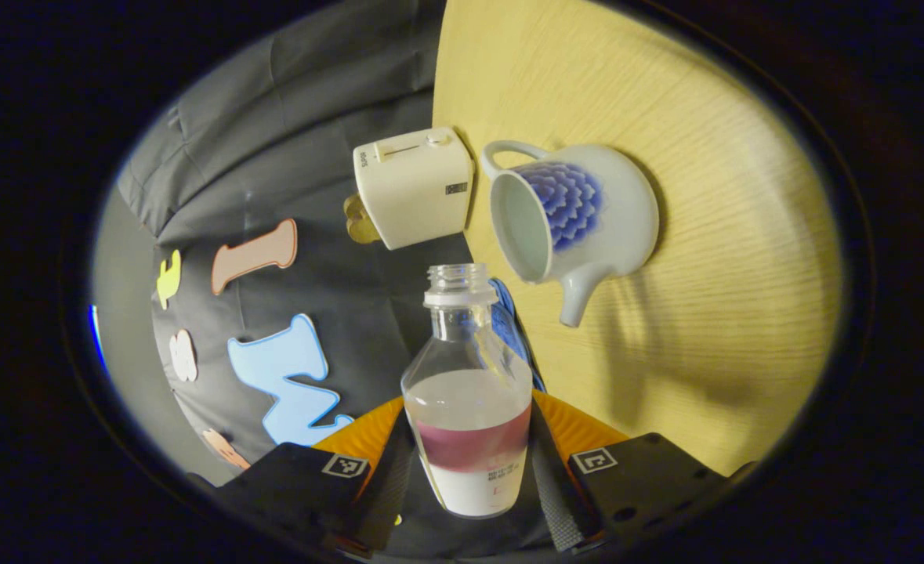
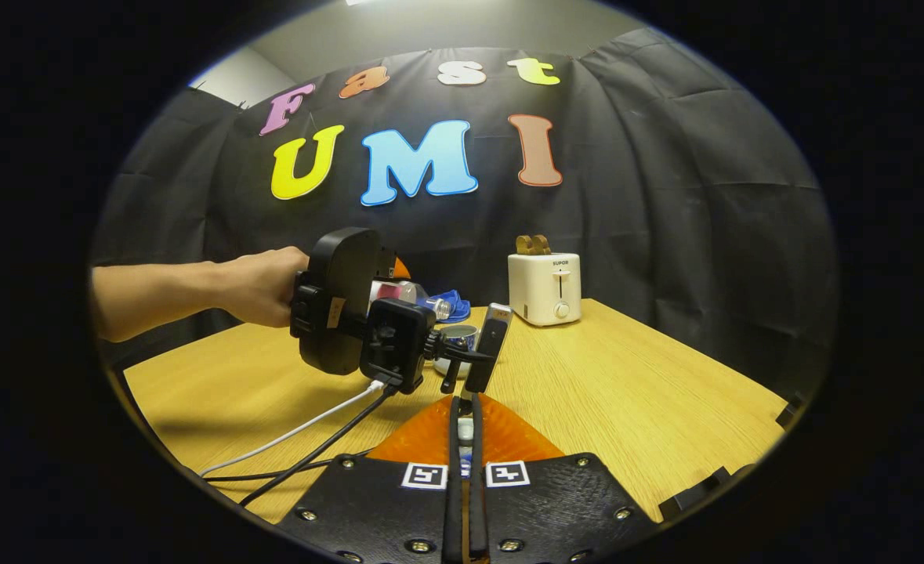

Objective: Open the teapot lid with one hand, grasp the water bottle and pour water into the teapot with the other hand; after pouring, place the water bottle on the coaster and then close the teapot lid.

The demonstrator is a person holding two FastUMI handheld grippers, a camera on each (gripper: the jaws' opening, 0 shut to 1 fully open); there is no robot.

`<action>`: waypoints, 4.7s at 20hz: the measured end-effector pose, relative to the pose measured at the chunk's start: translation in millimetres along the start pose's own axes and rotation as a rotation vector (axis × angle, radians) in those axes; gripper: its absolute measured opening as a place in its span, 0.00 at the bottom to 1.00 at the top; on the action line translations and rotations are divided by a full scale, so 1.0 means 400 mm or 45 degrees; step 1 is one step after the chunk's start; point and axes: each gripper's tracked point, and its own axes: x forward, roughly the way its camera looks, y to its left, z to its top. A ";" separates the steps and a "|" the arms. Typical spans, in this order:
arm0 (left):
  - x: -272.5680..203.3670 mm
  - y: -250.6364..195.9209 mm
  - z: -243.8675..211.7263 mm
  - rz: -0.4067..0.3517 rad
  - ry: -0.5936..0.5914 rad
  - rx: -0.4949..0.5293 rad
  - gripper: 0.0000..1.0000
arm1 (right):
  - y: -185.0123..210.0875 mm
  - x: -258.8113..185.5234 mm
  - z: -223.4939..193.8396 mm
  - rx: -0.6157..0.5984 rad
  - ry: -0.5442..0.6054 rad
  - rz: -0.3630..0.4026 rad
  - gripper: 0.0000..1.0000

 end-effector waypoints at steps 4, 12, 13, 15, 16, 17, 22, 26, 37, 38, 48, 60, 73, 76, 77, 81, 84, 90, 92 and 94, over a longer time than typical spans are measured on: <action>0.004 0.002 0.002 -0.008 0.001 0.035 0.87 | -0.003 0.003 -0.001 0.009 0.003 -0.002 0.04; 0.005 0.023 0.000 -0.004 0.012 0.140 0.87 | -0.001 -0.003 0.010 0.007 -0.006 0.002 0.04; 0.003 0.025 0.002 -0.003 0.009 0.149 0.87 | 0.001 -0.003 0.011 0.006 -0.007 0.004 0.04; 0.001 0.029 0.001 -0.009 0.012 0.168 0.87 | 0.001 -0.005 0.011 0.005 -0.008 0.004 0.04; -0.002 0.033 0.001 -0.006 0.007 0.178 0.87 | 0.001 -0.005 0.013 0.005 -0.010 0.004 0.04; 0.001 0.041 0.001 -0.001 0.003 0.186 0.87 | 0.001 -0.006 0.015 0.007 -0.015 0.001 0.04; -0.002 0.052 -0.010 0.013 0.008 0.272 0.87 | -0.001 -0.006 0.012 0.005 -0.006 -0.003 0.04; 0.001 0.058 -0.011 0.022 0.012 0.326 0.87 | -0.001 -0.010 0.016 0.003 -0.011 -0.002 0.04; 0.002 0.081 0.024 0.040 -0.013 0.478 0.87 | -0.009 -0.010 0.011 0.010 -0.007 -0.010 0.04; 0.004 0.081 0.023 0.037 -0.012 0.486 0.86 | -0.010 -0.010 0.011 0.011 -0.007 -0.010 0.04; -0.001 0.090 0.040 0.044 -0.020 0.565 0.86 | -0.019 -0.008 0.008 0.020 -0.002 -0.013 0.04; 0.010 0.093 0.035 0.042 -0.026 0.550 0.86 | -0.020 -0.011 0.020 0.033 -0.016 -0.012 0.04; 0.017 0.006 0.004 -0.013 -0.151 0.097 0.87 | -0.018 -0.014 0.052 0.006 -0.047 -0.019 0.04; 0.006 -0.013 -0.029 -0.016 -0.171 -0.123 0.87 | -0.022 -0.015 0.079 0.000 -0.083 -0.025 0.04; 0.002 -0.023 -0.046 -0.008 -0.166 -0.206 0.87 | -0.026 -0.012 0.082 -0.012 -0.090 -0.033 0.04; -0.036 -0.054 -0.145 0.042 -0.108 -0.570 0.87 | -0.010 0.015 0.086 -0.035 -0.085 -0.012 0.04; -0.066 -0.041 -0.222 0.077 -0.098 -0.893 0.87 | 0.015 0.038 0.107 -0.049 -0.093 0.020 0.04; -0.143 -0.081 -0.336 0.127 -0.116 -1.527 0.87 | 0.065 0.089 0.140 -0.046 -0.115 0.082 0.04; -0.167 -0.092 -0.366 0.149 -0.146 -1.734 0.87 | 0.078 0.098 0.144 -0.044 -0.114 0.096 0.04; -0.179 -0.099 -0.409 0.149 -0.158 -1.938 0.87 | 0.087 0.105 0.142 -0.052 -0.111 0.103 0.04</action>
